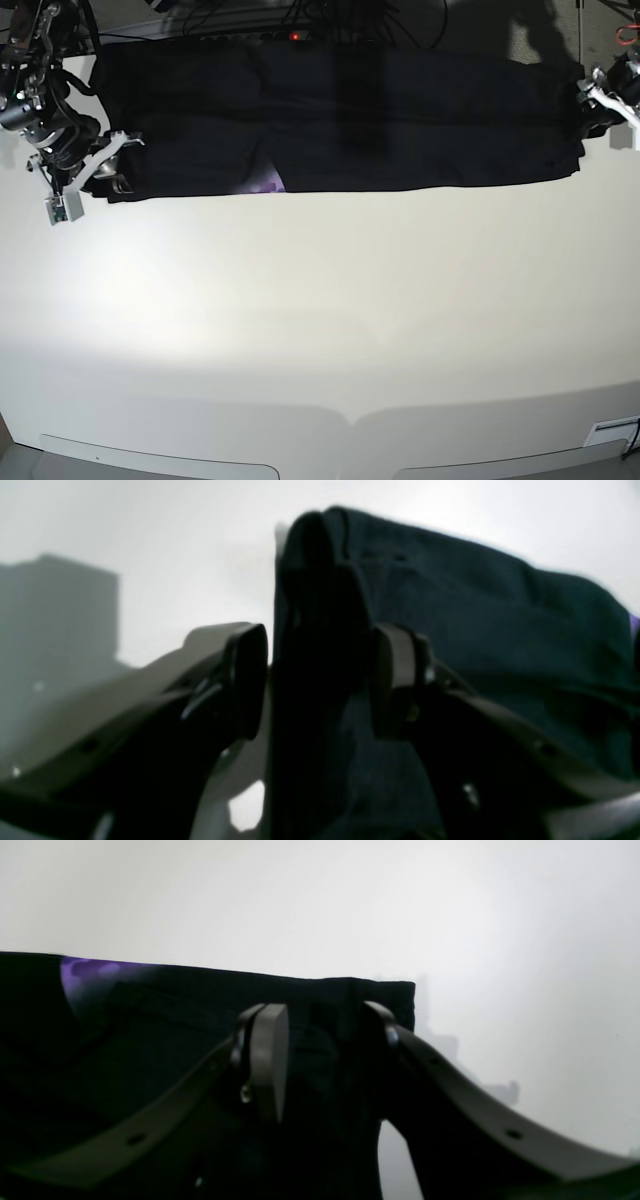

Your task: Fold the T-shirt properly

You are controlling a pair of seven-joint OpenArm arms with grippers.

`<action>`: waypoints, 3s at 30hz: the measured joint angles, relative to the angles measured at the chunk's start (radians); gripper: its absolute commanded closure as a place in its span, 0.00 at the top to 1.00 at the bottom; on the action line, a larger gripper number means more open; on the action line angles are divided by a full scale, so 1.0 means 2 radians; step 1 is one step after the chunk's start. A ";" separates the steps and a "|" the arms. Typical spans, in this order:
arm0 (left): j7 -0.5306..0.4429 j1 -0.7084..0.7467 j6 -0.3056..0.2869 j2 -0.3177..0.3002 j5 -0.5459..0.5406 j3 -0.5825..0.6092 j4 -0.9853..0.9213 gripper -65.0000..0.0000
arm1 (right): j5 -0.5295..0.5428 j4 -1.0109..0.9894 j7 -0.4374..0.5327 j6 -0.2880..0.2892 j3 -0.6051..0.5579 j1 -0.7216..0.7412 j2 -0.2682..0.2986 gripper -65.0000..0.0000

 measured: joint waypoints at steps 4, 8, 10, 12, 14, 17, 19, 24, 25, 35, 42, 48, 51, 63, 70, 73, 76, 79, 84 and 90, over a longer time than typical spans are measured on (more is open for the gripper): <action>0.000 -0.007 -0.002 -0.002 0.000 0.000 -0.009 0.48 | 0.000 0.000 0.000 0.000 0.000 0.000 0.000 0.38; 0.039 -0.008 0.000 -0.001 -0.035 0.000 -0.009 0.48 | 0.000 0.000 0.000 0.000 0.000 0.000 0.000 0.38; 0.056 -0.008 -0.001 0.002 -0.049 0.000 -0.009 0.48 | 0.000 0.000 0.000 0.000 0.000 0.000 0.000 0.38; 0.055 -0.008 -0.002 0.012 -0.053 0.000 -0.009 0.46 | 0.000 0.000 0.000 0.000 0.000 0.000 0.000 0.38; 0.065 -0.009 -0.002 0.020 -0.058 0.000 -0.008 0.42 | 0.000 0.000 0.000 0.000 0.000 0.000 0.000 0.38; 0.069 -0.010 -0.003 0.027 -0.060 0.000 -0.008 0.35 | 0.000 0.000 0.000 0.000 0.000 0.000 0.000 0.38; 0.067 -0.009 -0.003 0.028 -0.058 0.000 -0.009 0.24 | 0.000 0.000 0.000 0.000 0.000 0.000 0.000 0.38; 0.041 -0.008 -0.002 0.026 -0.048 0.001 -0.010 0.00 | 0.000 0.000 0.000 0.000 0.000 0.000 0.000 0.38; 0.035 -0.007 0.000 0.023 -0.045 0.002 -0.010 0.00 | 0.000 0.000 0.000 0.000 0.000 0.000 0.000 0.38; -0.033 -0.006 0.011 -0.032 0.023 0.003 -0.012 0.00 | 0.131 0.000 0.000 0.028 -0.010 0.000 0.000 0.38; -0.063 -0.023 0.074 -0.054 0.094 0.004 -0.012 0.00 | 0.135 0.000 -0.001 0.028 -0.111 0.000 0.000 0.38; -0.051 -0.041 0.116 -0.069 0.091 0.004 -0.013 0.00 | 0.133 0.000 0.008 0.028 -0.206 0.000 0.002 0.38; 0.007 -0.041 0.117 -0.075 0.043 0.004 0.000 0.00 | 0.102 0.000 0.015 0.022 -0.239 0.000 0.001 0.38; 0.093 0.047 0.090 -0.003 -0.079 0.004 0.235 0.00 | 0.066 0.000 0.032 0.000 -0.256 0.000 0.003 0.38; 0.075 0.071 0.092 0.074 -0.075 0.011 0.269 0.00 | 0.066 0.000 0.032 0.000 -0.256 0.000 0.003 0.38; 0.060 0.068 0.092 0.096 -0.066 0.047 0.269 0.00 | 0.066 0.000 0.032 0.000 -0.256 0.000 0.003 0.38; 0.012 0.068 0.095 0.104 0.005 0.099 0.269 0.00 | 0.066 0.000 0.032 0.000 -0.256 0.000 0.003 0.38; -0.017 0.068 0.131 0.103 0.039 0.134 0.269 0.00 | 0.066 0.000 0.032 0.000 -0.256 0.000 0.003 0.38; -0.014 0.054 0.142 0.102 0.050 0.185 0.269 0.00 | 0.066 0.000 0.032 0.000 -0.256 0.000 0.003 0.38; -0.013 0.023 0.182 0.102 0.083 0.226 0.269 0.00 | 0.066 0.000 0.032 0.000 -0.256 0.000 0.003 0.38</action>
